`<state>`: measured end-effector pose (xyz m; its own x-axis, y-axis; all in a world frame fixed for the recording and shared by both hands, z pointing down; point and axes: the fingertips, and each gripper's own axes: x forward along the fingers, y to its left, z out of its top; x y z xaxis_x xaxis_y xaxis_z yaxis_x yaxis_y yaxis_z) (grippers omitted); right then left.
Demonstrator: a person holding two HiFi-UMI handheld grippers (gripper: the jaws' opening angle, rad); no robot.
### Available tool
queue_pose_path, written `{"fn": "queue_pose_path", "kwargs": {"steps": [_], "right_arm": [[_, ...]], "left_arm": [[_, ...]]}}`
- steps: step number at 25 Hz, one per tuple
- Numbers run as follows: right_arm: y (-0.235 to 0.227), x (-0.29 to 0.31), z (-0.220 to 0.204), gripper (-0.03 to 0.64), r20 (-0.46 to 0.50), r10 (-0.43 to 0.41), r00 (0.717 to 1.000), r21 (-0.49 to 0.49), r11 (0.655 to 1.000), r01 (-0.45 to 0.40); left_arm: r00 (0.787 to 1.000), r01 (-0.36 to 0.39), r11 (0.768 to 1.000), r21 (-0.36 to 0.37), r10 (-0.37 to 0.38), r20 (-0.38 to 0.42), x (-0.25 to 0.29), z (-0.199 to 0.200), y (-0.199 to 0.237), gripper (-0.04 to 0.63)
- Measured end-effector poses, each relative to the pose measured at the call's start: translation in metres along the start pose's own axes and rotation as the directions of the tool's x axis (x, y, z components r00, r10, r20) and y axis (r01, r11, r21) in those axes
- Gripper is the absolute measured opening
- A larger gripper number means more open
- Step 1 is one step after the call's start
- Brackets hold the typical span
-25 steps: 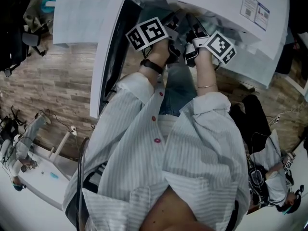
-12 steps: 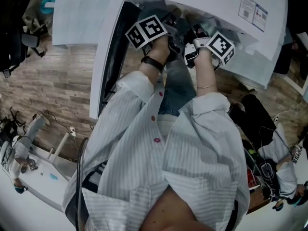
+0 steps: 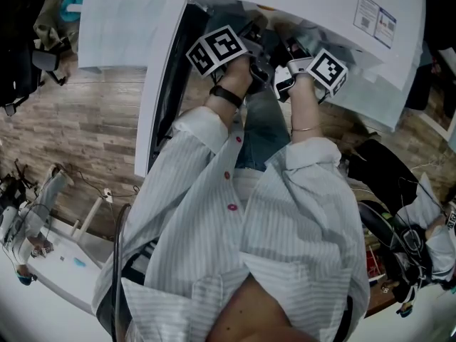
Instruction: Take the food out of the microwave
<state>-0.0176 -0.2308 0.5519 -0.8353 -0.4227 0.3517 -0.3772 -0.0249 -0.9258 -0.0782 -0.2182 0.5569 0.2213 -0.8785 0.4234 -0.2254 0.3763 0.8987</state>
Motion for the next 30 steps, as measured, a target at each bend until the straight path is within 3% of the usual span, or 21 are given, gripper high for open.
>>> {"fn": "queue_pose_path", "kwargs": {"steps": [8, 15, 30], "right_arm": [[0.004, 0.000, 0.000, 0.054, 0.016, 0.029, 0.999, 0.013, 0.999, -0.029], [0.004, -0.027, -0.002, 0.052, 0.024, 0.058, 0.998, 0.022, 0.998, -0.058], [0.002, -0.030, -0.009, 0.051, -0.028, 0.018, 0.999, 0.052, 0.998, -0.017]], "left_arm": [[1.000, 0.020, 1.000, 0.023, -0.020, -0.002, -0.004, 0.002, -0.009, 0.049], [0.999, 0.041, 0.999, 0.019, -0.041, 0.001, -0.013, -0.022, -0.017, 0.046], [0.998, 0.040, 0.999, -0.008, -0.040, 0.044, -0.023, -0.020, -0.017, 0.037]]}}
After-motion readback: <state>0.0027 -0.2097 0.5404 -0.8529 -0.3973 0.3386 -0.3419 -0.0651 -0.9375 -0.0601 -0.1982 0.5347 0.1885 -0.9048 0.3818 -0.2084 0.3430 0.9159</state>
